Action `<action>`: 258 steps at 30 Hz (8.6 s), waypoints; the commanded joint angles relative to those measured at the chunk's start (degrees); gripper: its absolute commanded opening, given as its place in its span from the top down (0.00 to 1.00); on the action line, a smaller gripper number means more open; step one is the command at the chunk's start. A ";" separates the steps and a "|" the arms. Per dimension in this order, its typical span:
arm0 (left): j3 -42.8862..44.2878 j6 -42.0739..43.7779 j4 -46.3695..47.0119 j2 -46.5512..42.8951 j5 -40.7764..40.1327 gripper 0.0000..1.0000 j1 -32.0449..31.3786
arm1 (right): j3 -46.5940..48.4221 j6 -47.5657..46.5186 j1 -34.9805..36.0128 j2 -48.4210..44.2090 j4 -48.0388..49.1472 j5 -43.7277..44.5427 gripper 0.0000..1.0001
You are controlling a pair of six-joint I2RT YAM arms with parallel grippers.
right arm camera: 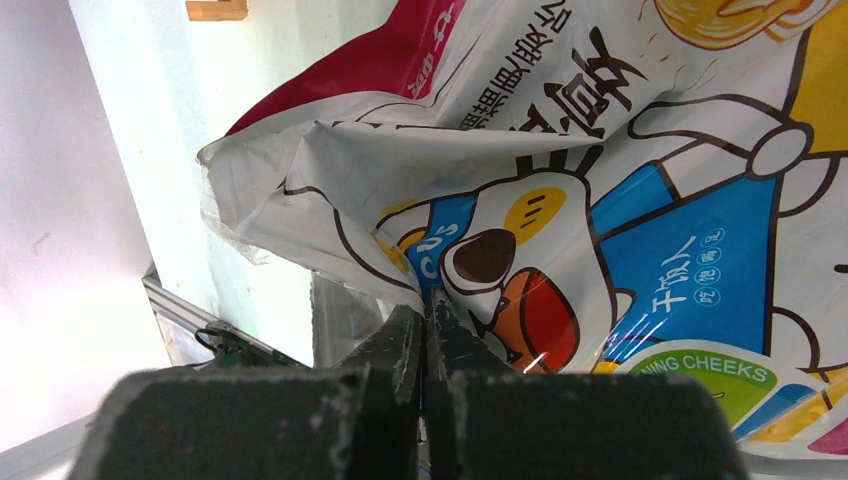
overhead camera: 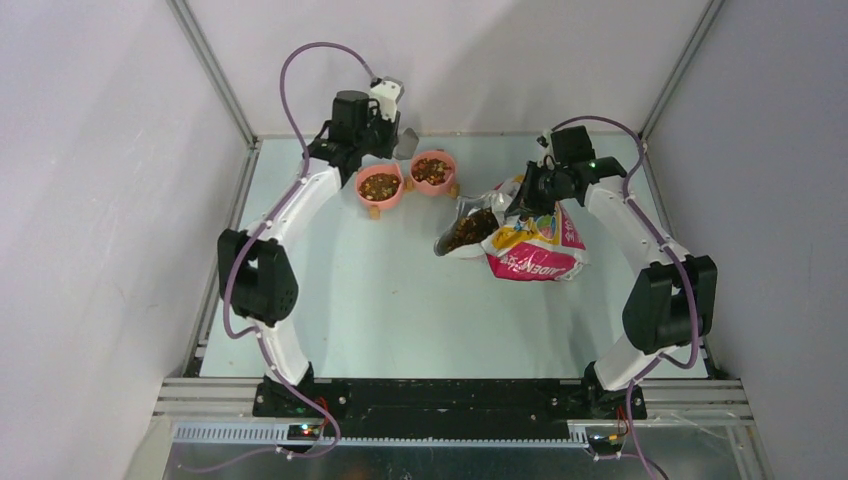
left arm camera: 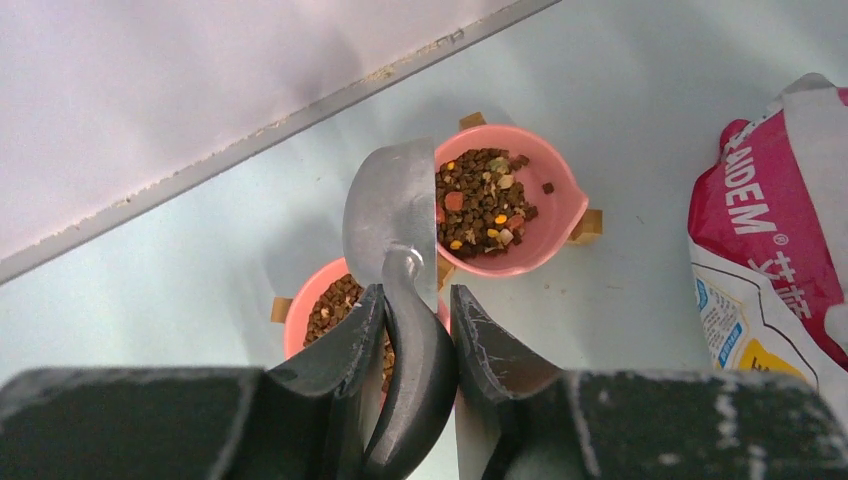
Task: Serve the pet food
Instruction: Pour the pet food into the pet food bowl, then place the spatula at the center of the board, then adjust the pet food bag at the center of the board.
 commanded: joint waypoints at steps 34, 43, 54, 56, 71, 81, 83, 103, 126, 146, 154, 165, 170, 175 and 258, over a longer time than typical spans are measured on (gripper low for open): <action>-28.13 -36.90 19.10 -25.76 3.92 1.00 14.64 | -1.13 0.34 -0.52 -5.96 5.05 8.41 1.00; -55.07 -51.09 21.66 -46.75 3.51 1.00 31.48 | -1.15 0.98 0.10 -5.58 6.36 8.57 1.00; -73.03 -59.59 24.95 -49.99 -4.16 1.00 34.02 | -1.13 1.22 1.08 -4.07 7.53 7.63 1.00; -73.67 -60.43 23.20 -49.87 -6.83 0.95 34.02 | -1.13 1.28 1.54 -4.39 8.05 7.73 1.00; -64.54 -61.94 -6.23 -43.38 -17.52 0.13 34.05 | -1.04 1.04 1.70 -4.54 8.15 8.00 1.00; -56.81 -58.73 -20.44 -52.09 -28.67 0.00 34.07 | -1.12 -0.21 1.51 -5.06 8.08 8.81 1.00; -55.80 -53.14 -17.31 -54.43 -24.39 0.03 33.98 | -1.13 -0.55 1.48 -5.14 8.55 8.94 1.00; -28.30 -29.55 14.74 -20.56 15.28 0.16 -9.33 | 1.41 -5.57 6.98 -9.63 11.59 7.63 1.00; -18.05 -35.28 23.47 0.18 16.47 0.67 -11.88 | 2.90 -4.20 8.31 -9.28 10.18 9.68 1.00; -15.94 -47.79 19.04 -7.32 21.57 1.00 -10.24 | 5.71 -6.98 28.89 -14.20 -6.63 45.87 0.14; -14.48 -46.99 17.53 -6.18 23.33 1.00 -10.24 | 9.37 1.03 38.56 -4.88 -17.65 57.76 0.20; -10.64 -44.48 10.24 -5.43 21.15 1.00 -9.35 | 7.50 5.28 39.90 -0.37 -25.73 58.46 0.35; -9.13 -45.45 9.31 -5.16 21.18 1.00 -8.01 | 3.01 3.50 38.85 -2.88 -25.68 54.55 0.61; -7.80 -46.25 7.83 -6.44 22.60 1.00 -6.03 | 3.93 -0.62 32.67 -7.17 -24.73 50.88 1.00; -18.35 -3.74 37.43 -3.29 50.51 0.45 -13.05 | 9.99 -6.85 -0.46 -12.53 -3.67 12.20 1.00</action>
